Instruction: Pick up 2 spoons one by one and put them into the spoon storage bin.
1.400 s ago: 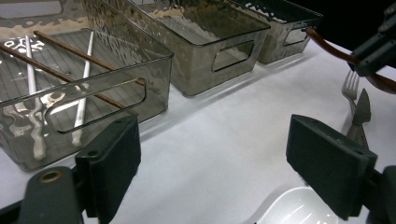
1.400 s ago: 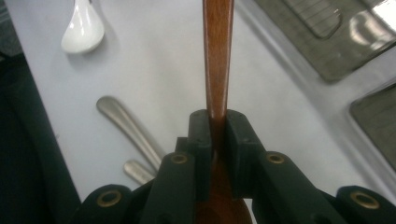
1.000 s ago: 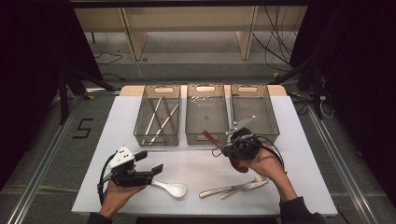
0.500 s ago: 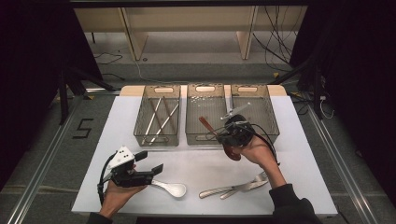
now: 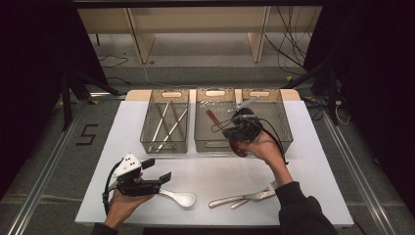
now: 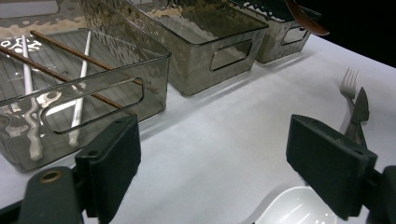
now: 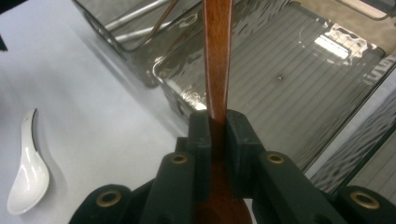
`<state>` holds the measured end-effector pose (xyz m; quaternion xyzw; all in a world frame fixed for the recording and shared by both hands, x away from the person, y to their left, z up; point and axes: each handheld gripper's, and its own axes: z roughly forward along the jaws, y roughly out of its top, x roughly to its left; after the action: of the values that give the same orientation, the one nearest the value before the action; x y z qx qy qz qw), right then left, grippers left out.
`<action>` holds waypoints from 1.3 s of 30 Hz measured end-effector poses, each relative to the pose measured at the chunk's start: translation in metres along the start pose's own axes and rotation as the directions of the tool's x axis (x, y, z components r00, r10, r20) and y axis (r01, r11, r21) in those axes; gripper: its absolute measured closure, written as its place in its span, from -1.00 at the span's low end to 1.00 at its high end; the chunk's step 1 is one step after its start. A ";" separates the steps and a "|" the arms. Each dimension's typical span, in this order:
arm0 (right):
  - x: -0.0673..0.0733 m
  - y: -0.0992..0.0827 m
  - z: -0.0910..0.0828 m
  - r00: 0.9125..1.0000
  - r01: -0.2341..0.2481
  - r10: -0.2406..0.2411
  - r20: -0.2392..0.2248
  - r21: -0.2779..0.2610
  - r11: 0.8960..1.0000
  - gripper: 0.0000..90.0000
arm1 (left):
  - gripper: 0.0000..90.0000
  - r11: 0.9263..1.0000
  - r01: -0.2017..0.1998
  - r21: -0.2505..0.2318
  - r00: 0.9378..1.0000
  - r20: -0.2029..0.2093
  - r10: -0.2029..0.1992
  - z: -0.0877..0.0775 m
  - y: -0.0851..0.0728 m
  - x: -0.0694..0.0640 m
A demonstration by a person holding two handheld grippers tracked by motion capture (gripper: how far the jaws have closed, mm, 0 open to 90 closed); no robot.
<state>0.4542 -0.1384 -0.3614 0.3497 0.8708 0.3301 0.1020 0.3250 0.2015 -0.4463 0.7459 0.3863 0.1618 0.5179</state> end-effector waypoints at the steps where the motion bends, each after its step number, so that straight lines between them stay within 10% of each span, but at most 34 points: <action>1: -0.001 0.002 0.000 1.000 -0.005 0.005 0.001 -0.003 1.000 0.82 | -0.61 1.000 0.001 0.000 1.000 0.000 -0.001 0.000 0.000 0.000; 39: -0.033 0.040 0.031 0.988 -0.138 0.142 0.055 -0.064 0.988 0.82 | -0.61 1.000 0.004 0.000 1.000 0.002 -0.004 0.000 0.000 0.000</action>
<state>0.5127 -0.1240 -0.3608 0.4164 0.8304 0.3519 0.1147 0.3252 0.2015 -0.4467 0.7453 0.3874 0.1598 0.5186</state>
